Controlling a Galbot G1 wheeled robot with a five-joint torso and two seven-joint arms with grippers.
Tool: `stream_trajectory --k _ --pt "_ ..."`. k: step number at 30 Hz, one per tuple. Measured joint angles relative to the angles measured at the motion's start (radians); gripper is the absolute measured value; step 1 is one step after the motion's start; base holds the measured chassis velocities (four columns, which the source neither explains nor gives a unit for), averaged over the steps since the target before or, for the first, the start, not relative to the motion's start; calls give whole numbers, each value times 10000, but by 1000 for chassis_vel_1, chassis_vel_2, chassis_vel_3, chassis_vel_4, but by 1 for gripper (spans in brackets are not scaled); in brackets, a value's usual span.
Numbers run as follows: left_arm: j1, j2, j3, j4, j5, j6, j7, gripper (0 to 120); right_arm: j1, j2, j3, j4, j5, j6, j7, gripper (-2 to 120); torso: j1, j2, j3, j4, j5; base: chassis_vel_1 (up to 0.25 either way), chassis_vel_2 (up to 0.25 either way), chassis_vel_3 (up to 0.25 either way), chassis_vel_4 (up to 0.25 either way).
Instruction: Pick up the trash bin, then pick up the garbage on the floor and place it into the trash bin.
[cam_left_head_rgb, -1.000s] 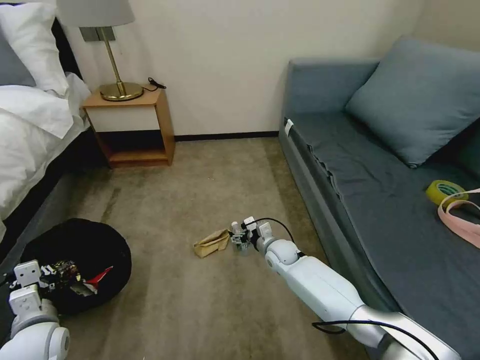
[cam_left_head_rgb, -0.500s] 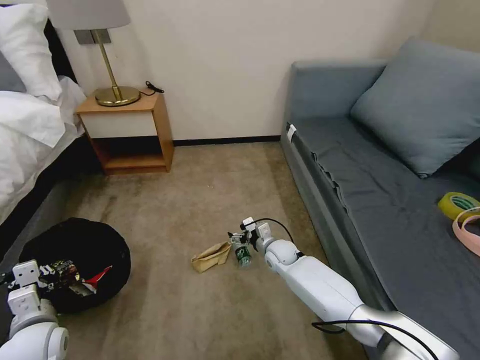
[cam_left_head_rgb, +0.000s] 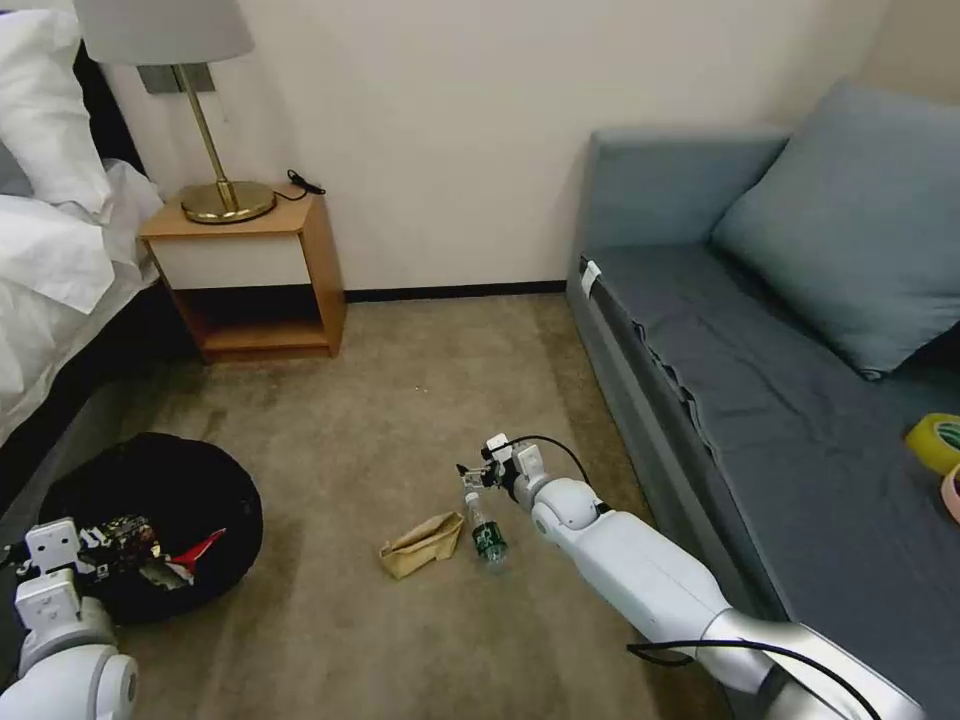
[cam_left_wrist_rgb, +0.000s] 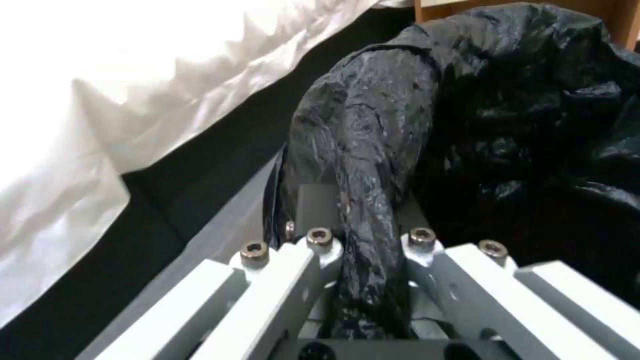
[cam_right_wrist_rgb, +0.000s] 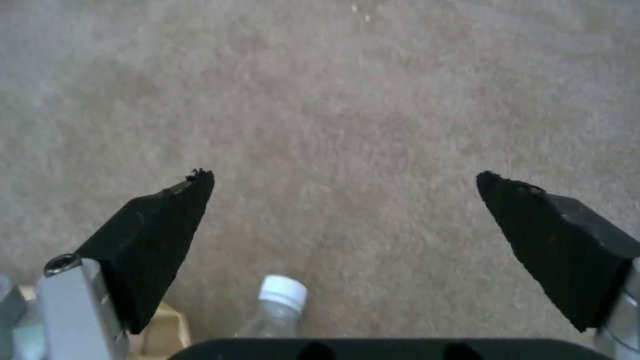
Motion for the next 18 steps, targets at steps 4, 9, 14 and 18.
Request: stream_trajectory --k 4,9,14,18 --pt "11 50 -55 15 -27 0 8 4 -166 -524 -440 678 296 -331 99 100 1 -1 1 0 2 -66 93 93 -80" --pt "31 78 -99 71 -47 0 12 4 -486 -1251 -982 1661 648 -770 269 100 -1 0 0 -1 0 -4 6 10 -3" --pt "33 78 -100 112 -50 -16 13 4 -629 -1274 -1190 1782 688 -926 291 100 0 0 -1 0 -1 0 0 0 0" --pt "76 30 -78 122 -43 -63 13 4 -721 -1026 -1314 1500 564 -927 235 100 0 0 -1 1 0 0 0 0 0"
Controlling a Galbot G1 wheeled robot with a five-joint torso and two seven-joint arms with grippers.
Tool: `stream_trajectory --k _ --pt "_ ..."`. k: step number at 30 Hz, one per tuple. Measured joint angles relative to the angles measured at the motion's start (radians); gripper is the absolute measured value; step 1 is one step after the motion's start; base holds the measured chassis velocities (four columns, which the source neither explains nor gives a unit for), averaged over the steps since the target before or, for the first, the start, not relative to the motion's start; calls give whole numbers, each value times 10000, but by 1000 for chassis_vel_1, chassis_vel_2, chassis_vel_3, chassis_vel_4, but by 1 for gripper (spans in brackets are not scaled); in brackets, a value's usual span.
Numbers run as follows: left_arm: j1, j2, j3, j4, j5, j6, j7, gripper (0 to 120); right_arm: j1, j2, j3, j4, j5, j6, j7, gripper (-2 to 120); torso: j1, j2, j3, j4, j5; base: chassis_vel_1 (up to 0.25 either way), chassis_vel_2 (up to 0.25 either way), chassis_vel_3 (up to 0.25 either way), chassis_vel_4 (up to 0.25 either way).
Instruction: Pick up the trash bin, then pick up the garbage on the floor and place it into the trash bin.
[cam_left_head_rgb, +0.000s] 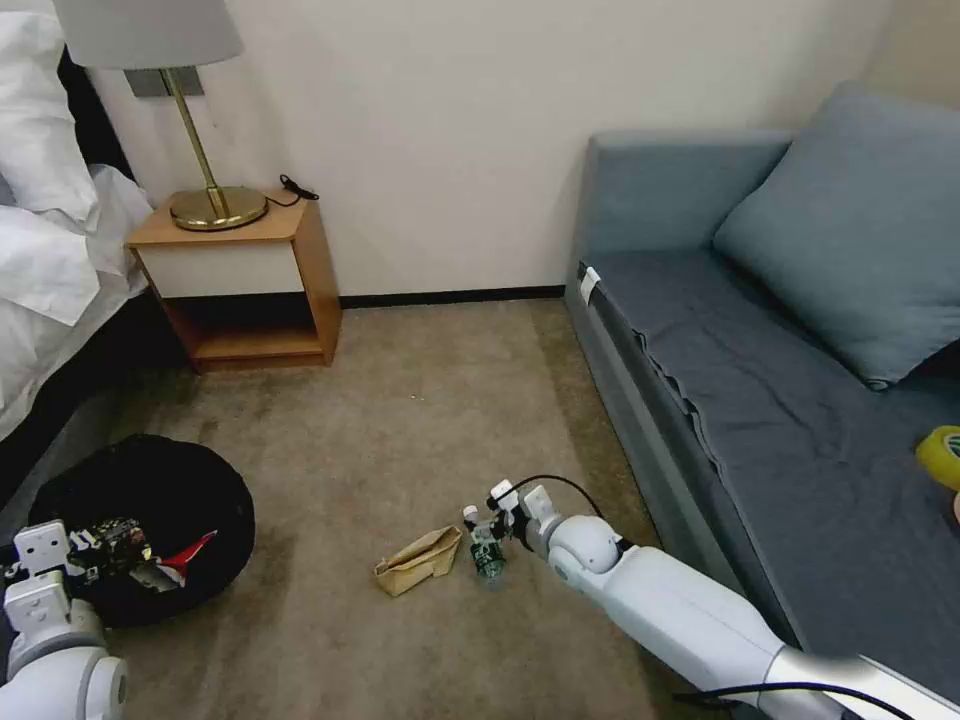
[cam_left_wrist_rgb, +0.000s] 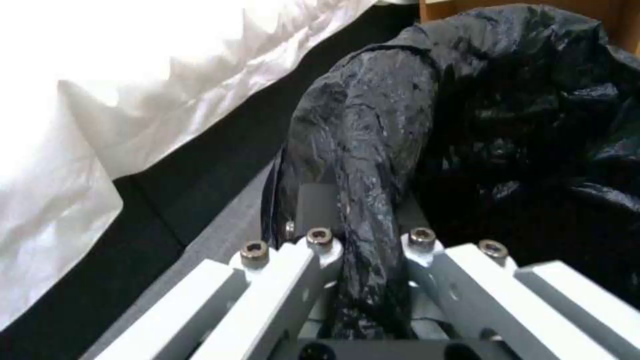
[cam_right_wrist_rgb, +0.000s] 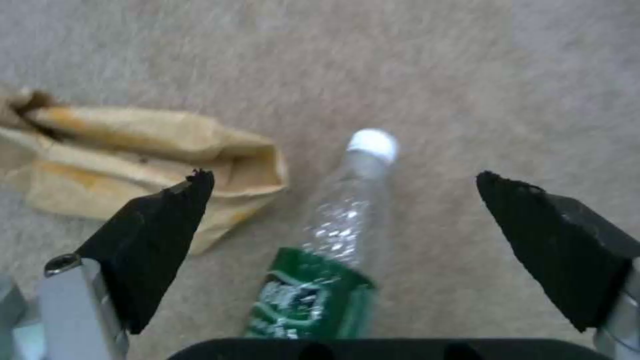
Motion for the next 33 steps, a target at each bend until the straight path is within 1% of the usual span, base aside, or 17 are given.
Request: stream_trajectory --k 5,6,9,17,19,21,22,23,24,25,27,28,29,31,32,33 --pt "103 -104 48 -101 99 -42 -4 4 -101 652 21 -1065 -483 223 -259 100 0 0 0 2 0 0 0 0 0" --pt "103 -104 48 -101 99 -42 -4 4 -101 652 21 -1065 -483 223 -259 100 0 0 0 2 0 0 0 0 0" --pt "170 -174 82 -261 178 -44 14 4 -158 911 209 -1654 -854 385 -441 100 0 0 0 0 -1 0 0 0 0" --pt "279 -311 105 -434 237 -43 24 4 -232 1109 477 -2187 -1236 446 -729 99 0 0 0 0 -1 0 0 0 0" --pt "314 -357 104 -494 237 -41 23 4 -296 1233 538 -2479 -1452 437 -964 92 0 0 0 1 0 0 0 0 0" --pt "319 -361 104 -501 238 -41 23 4 -313 1244 537 -2506 -1514 431 -1017 90 0 0 1 0 0 0 0 0 0" --pt "339 -365 97 -521 238 -45 26 4 -350 1267 539 -2563 -1649 422 -1151 84 0 0 0 0 -1 0 0 0 0" --pt "339 -365 97 -521 238 -45 26 4 -350 1267 539 -2563 -1649 422 -1151 84 0 0 0 0 -1 0 0 0 0" --pt "351 -367 88 -547 238 -60 31 4 -366 1296 539 -2605 -1705 414 -1213 77 0 0 0 0 -1 0 0 0 0" --pt "352 -369 85 -554 238 -62 31 4 -367 1303 540 -2614 -1716 414 -1222 76 0 0 0 0 0 0 0 0 0" --pt "358 -401 69 -617 238 -76 34 4 -368 1349 579 -2681 -1765 415 -1252 64 0 0 0 0 0 0 0 0 0" --pt "358 -401 69 -617 238 -76 34 4 -368 1349 579 -2681 -1765 415 -1252 64 0 0 0 0 0 0 0 0 0" --pt "361 -409 69 -622 238 -82 34 4 -368 1351 595 -2686 -1772 418 -1254 61 0 0 0 0 0 0 0 0 0" --pt "375 -434 69 -626 235 -120 33 4 -392 1370 770 -2698 -1851 456 -1257 49 0 0 0 0 -1 0 0 0 0" --pt "375 -434 69 -626 235 -120 33 4 -392 1370 770 -2698 -1851 456 -1257 49 0 0 0 0 -1 0 0 0 0" --pt "384 -437 68 -626 231 -140 32 4 -405 1385 860 -2719 -1915 480 -1262 45 0 0 0 0 0 0 0 0 0"
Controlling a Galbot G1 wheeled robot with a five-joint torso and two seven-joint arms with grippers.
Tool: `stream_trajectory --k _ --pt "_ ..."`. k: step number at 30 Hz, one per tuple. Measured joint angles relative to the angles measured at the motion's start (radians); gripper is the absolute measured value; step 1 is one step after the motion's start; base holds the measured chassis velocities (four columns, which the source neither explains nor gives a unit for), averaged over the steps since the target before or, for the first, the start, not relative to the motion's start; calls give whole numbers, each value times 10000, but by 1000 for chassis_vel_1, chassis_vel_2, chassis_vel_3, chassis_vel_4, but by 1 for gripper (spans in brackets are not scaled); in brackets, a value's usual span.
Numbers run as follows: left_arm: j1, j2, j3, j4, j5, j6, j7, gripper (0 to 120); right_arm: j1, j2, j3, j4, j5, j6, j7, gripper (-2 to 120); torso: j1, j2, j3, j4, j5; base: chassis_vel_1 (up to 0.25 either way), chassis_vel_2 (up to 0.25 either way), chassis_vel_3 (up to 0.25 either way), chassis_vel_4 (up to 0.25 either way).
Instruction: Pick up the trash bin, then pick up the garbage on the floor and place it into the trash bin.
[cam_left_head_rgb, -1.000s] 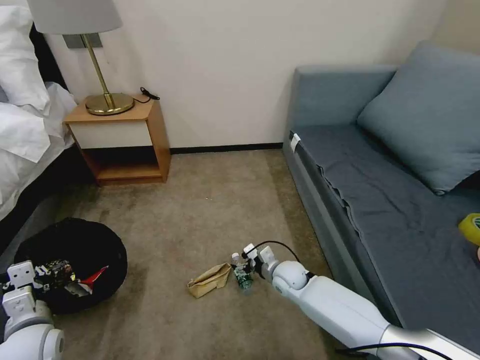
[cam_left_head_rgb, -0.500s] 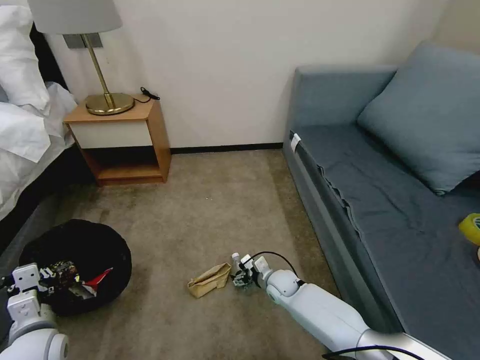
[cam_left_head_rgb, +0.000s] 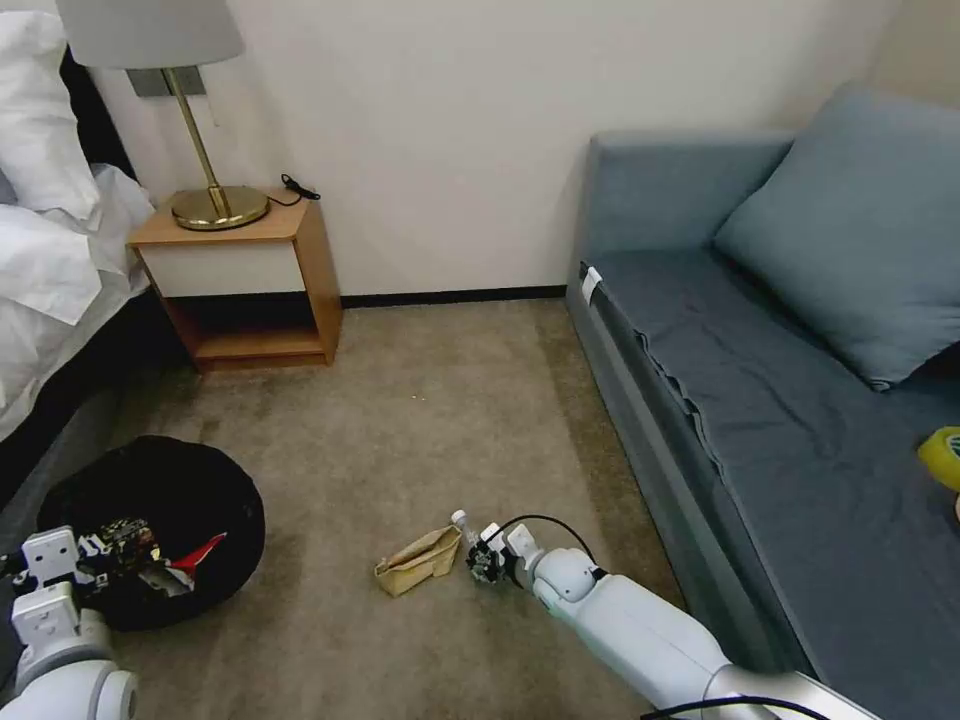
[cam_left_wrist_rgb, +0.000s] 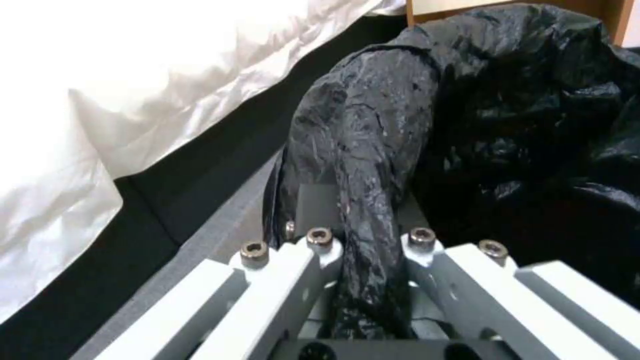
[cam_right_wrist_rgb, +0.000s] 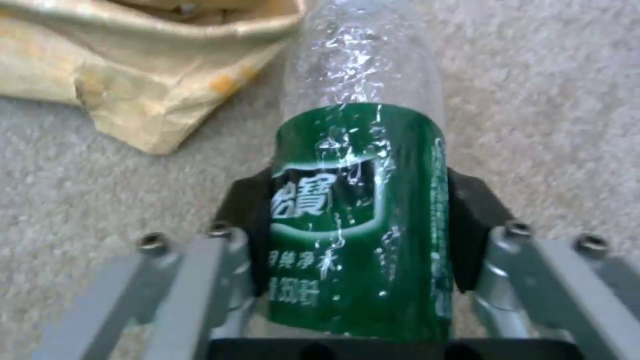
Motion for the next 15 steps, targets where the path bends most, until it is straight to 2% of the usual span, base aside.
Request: stream_trajectory --k 2,8,15 --pt "20 13 -29 2 -27 -16 -3 4 9 28 230 -104 -153 93 -22 35 1 0 0 0 -1 0 0 0 0" --pt "43 95 -106 -19 -135 -29 -6 4 318 178 901 -434 -451 261 -69 23 1 0 0 0 -1 0 0 0 0" --pt "120 103 -79 -97 -145 -82 4 4 1347 565 1786 -1120 -1440 1098 -249 22 1 0 1 -1 -1 0 0 0 0"
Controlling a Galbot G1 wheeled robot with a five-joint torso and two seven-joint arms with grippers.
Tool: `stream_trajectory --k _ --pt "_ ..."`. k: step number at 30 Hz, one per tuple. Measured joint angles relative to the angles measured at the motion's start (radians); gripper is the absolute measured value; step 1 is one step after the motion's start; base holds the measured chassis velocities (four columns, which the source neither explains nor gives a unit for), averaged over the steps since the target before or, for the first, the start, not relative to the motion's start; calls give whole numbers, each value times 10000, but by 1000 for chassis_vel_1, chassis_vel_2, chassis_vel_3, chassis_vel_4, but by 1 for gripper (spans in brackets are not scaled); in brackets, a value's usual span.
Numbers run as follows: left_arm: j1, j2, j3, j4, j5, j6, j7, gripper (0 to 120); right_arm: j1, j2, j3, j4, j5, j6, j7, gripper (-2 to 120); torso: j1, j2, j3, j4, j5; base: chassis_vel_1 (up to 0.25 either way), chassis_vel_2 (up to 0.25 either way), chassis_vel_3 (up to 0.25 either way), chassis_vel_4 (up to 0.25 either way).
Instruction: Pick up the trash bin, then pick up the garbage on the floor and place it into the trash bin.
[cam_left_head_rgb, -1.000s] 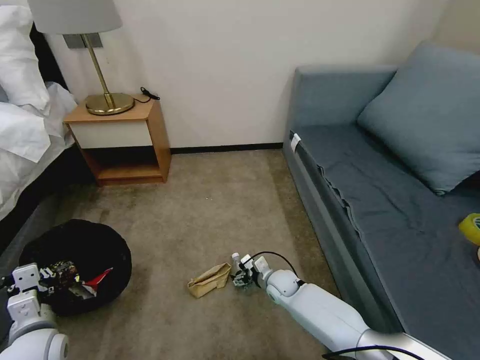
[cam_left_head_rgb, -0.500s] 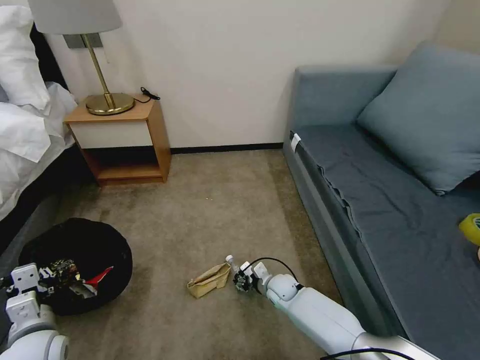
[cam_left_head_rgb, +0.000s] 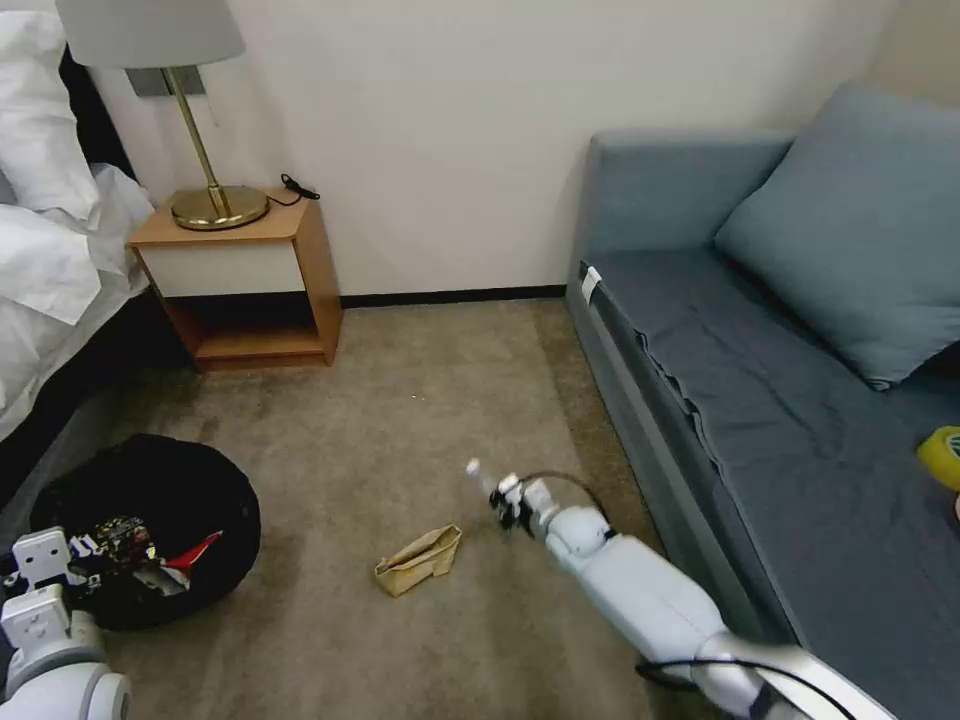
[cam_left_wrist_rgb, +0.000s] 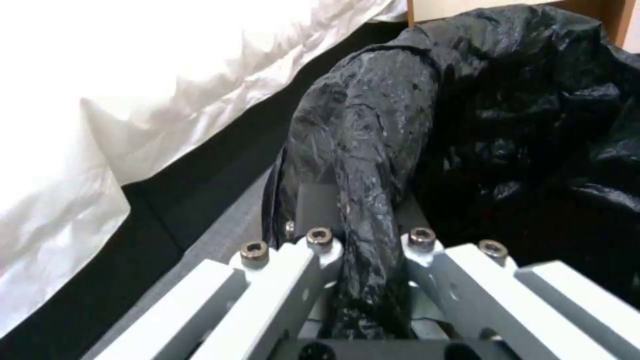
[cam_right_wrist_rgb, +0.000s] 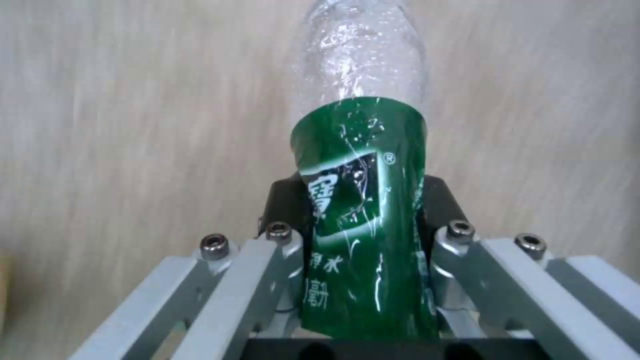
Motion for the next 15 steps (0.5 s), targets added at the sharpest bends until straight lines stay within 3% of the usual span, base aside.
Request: stream_trajectory --k 2,7,10,12,15 --pt "7 -21 38 -40 44 -4 9 4 218 71 17 38 71 181 -19 22 0 0 0 0 -1 0 0 0 0" --pt "-9 -124 192 -240 258 8 33 4 748 286 -476 1339 1547 385 375 22 0 0 -1 2 -1 0 0 0 0" --pt "86 -245 520 -663 391 112 38 4 1001 677 -1480 2789 2621 441 1128 22 0 0 0 2 -2 0 0 0 0" --pt "113 -261 581 -744 394 131 40 4 1025 761 -1662 2944 2723 499 1245 22 0 0 0 2 -1 0 0 0 0" --pt "121 -421 894 -1115 526 236 47 4 1058 1466 -2777 3386 3000 1064 1897 22 0 0 0 1 -2 0 0 0 0"
